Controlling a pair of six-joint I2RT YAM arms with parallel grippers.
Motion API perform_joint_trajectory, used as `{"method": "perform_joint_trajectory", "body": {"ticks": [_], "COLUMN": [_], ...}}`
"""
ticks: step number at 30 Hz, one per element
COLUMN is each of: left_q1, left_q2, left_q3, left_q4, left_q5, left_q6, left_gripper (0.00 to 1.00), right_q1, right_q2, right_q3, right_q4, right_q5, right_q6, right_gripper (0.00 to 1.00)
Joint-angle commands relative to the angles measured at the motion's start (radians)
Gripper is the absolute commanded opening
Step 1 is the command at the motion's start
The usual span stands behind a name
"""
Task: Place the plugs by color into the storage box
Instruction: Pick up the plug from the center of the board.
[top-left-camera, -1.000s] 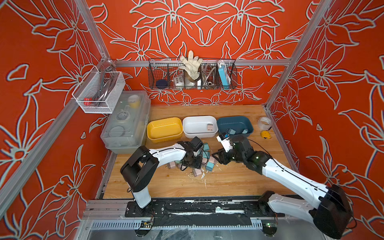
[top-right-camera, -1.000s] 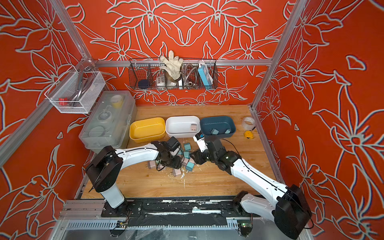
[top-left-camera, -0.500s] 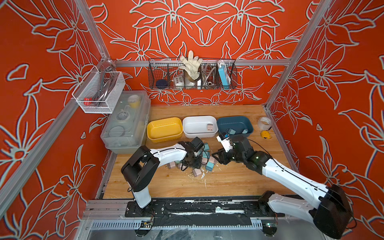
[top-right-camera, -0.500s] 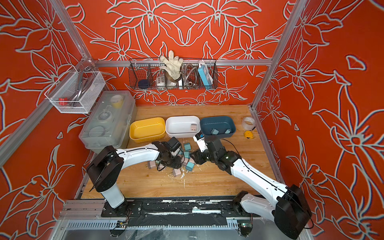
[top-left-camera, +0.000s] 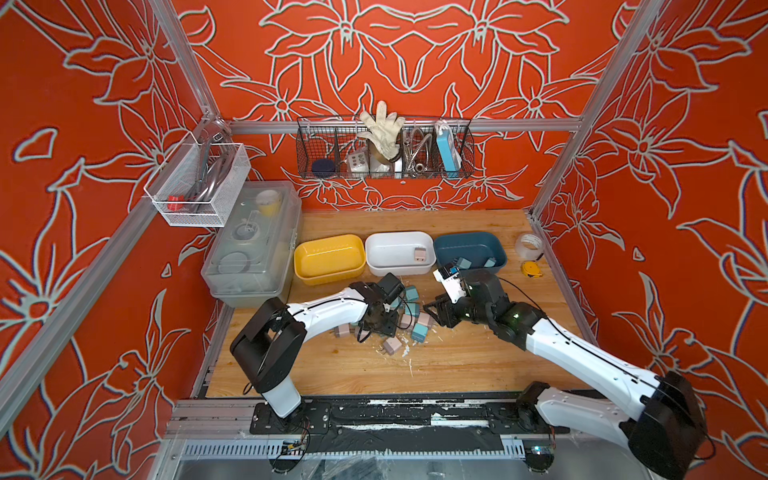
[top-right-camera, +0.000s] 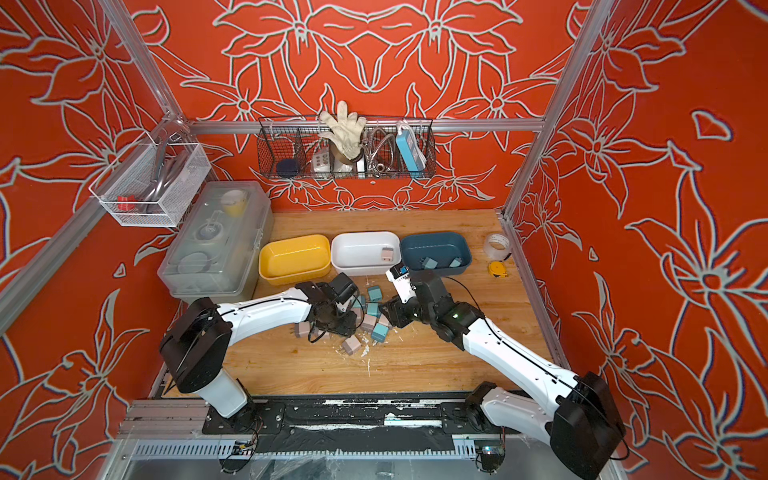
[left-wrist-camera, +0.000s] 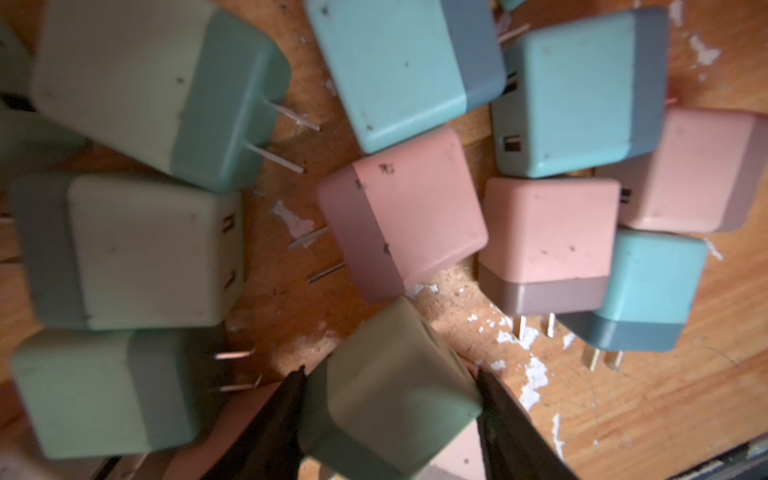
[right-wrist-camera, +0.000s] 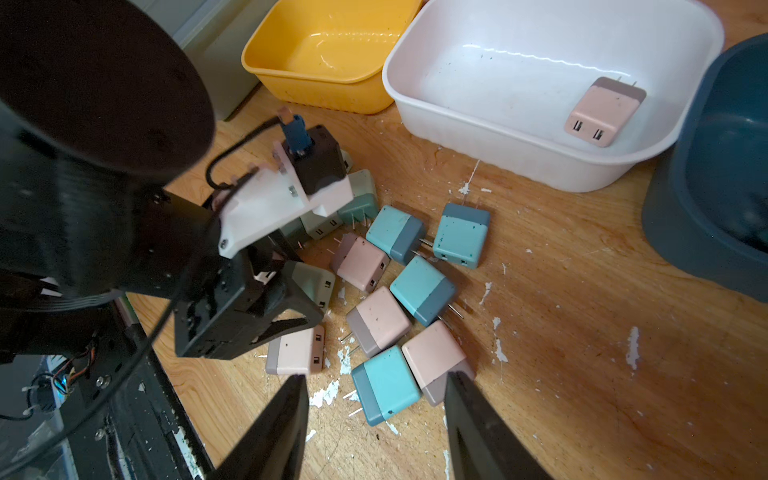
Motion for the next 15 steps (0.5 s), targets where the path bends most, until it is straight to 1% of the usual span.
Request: {"method": "perform_joint_trajectory", "body": {"ticks": [1,3,7,12,15], "left_q1": [-0.001,-0.001,-0.002,-0.001,-0.001], "left_q2": [-0.078,-0.112,-0.161,-0.191,-0.199], "left_q3": [-0.01,-0.019,-0.016,0.0,0.004], "left_q4": [-0.03,-0.032,-0.044,-0.042,-0.048], "left_q5": [-0.017,-0.017,-0.049,-0.131,-0.151], "left_q6": [-0.009,-0.009,0.015,0.046,0.047], "left_gripper": [0.48,0.48,0.48,0.47,0.48], "right_q1": [0.007,0.006,0.007,0.007,0.007], "right_q2": [0.055,0.082,0.102,0.14,0.162], "right_q3": [0.091,0.119,0.123,0.16,0.197], "right_q4": [-0.003,-0.005,0.062,0.086,0.068], "right_q5": [-0.043,-0.057,-0.076,-0.051,-0.038], "right_q6": [-0.034,-0.029,0.007,0.003,-0.016], "right_gripper": [0.57,0.57,0.57,0.57,0.57]}}
